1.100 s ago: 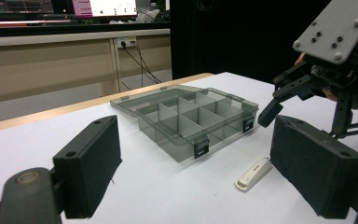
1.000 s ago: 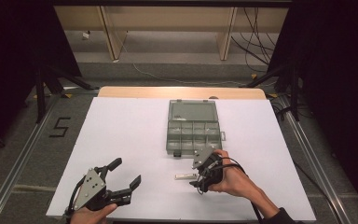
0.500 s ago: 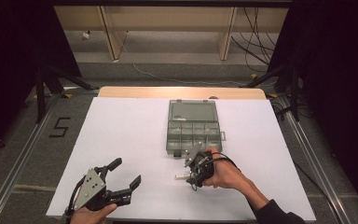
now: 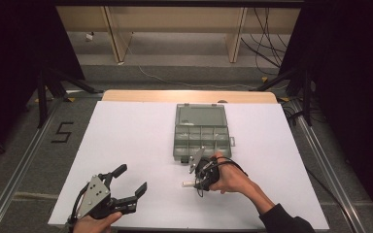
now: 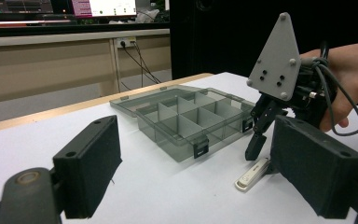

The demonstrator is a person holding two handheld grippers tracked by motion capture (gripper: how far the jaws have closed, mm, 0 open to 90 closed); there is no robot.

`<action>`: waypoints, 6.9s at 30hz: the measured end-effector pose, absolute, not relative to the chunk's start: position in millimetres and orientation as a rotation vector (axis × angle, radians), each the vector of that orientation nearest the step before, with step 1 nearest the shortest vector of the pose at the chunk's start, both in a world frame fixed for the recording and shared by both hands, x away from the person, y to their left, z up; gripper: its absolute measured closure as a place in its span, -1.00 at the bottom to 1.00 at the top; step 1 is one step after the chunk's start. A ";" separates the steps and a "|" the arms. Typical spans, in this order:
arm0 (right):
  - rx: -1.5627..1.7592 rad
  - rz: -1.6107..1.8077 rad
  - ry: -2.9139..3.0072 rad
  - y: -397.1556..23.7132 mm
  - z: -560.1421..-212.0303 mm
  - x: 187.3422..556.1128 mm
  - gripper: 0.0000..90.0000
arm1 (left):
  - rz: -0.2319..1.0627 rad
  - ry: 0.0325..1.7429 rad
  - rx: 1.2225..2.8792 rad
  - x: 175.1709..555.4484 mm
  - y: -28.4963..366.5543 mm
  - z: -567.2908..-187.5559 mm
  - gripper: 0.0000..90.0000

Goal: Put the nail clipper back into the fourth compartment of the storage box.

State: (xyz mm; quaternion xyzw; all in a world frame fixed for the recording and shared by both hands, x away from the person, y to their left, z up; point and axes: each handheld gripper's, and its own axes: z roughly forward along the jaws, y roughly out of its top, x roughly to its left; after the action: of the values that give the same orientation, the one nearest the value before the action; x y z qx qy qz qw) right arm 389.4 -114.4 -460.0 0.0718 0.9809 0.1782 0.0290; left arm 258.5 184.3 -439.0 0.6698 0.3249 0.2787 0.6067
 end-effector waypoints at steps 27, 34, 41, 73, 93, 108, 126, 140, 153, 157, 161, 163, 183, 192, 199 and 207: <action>0.243 0.422 3.072 -103.1 -460.0 389.8 0.71 | 0.642 0.748 1.548 258.7 183.2 -439.6 -0.65; 0.251 0.391 3.059 -100.8 -459.2 387.4 0.72 | 0.641 0.751 1.554 258.2 183.5 -439.1 -0.65; 0.227 0.394 3.045 -102.8 -457.3 389.8 0.73 | 0.640 0.745 1.555 258.2 183.6 -438.8 -0.65; 0.547 0.846 2.667 -155.8 -383.5 416.2 0.73 | 0.640 0.748 1.550 258.4 183.6 -438.9 -0.65; 0.810 0.895 2.466 -190.3 -401.3 453.0 0.73 | 0.641 0.750 1.553 258.3 183.5 -439.1 -0.65; 0.934 0.892 2.409 -202.4 -419.7 472.4 0.73 | 0.641 0.750 1.553 258.4 183.6 -439.1 -0.65; 1.014 0.896 2.401 -206.5 -438.3 484.3 0.72 | 0.640 0.747 1.554 257.9 183.9 -438.8 -0.65; 1.051 0.864 2.427 -208.0 -440.4 485.6 0.54 | 0.638 0.745 1.553 257.8 183.9 -438.7 -0.65; 0.998 0.952 2.376 -197.9 -426.2 474.7 0.09 | 0.640 0.746 1.550 257.7 184.1 -438.3 -0.65; 0.984 0.972 2.389 -195.1 -419.0 470.2 -0.06 | 0.639 0.746 1.550 257.8 184.2 -438.4 -0.65; 0.995 1.023 2.363 -192.7 -412.5 464.3 -0.14 | 0.641 0.746 1.548 257.8 184.4 -438.3 -0.65; 0.991 1.042 2.361 -192.7 -408.8 461.8 -0.18 | 0.641 0.745 1.548 257.8 184.3 -438.3 -0.65; 0.914 1.192 2.312 -179.3 -391.5 442.7 -0.33 | 0.643 0.746 1.548 257.5 184.4 -438.1 -0.65; 0.916 1.243 2.278 -177.0 -385.3 434.3 -0.36 | 0.643 0.748 1.552 257.2 184.4 -438.0 -0.65; 0.860 1.302 2.254 -175.3 -379.5 426.1 -0.39 | 0.644 0.750 1.551 257.4 184.6 -438.1 -0.65; 0.813 1.359 2.254 -169.8 -375.9 411.1 -0.40 | 0.651 0.755 1.545 259.7 186.2 -438.7 -0.65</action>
State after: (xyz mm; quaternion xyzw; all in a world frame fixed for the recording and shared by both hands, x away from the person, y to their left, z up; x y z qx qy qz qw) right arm 411.1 -169.8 -375.9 0.2895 0.8030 0.4841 0.1922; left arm 259.7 186.2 -438.7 0.6681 0.3267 0.2814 0.6064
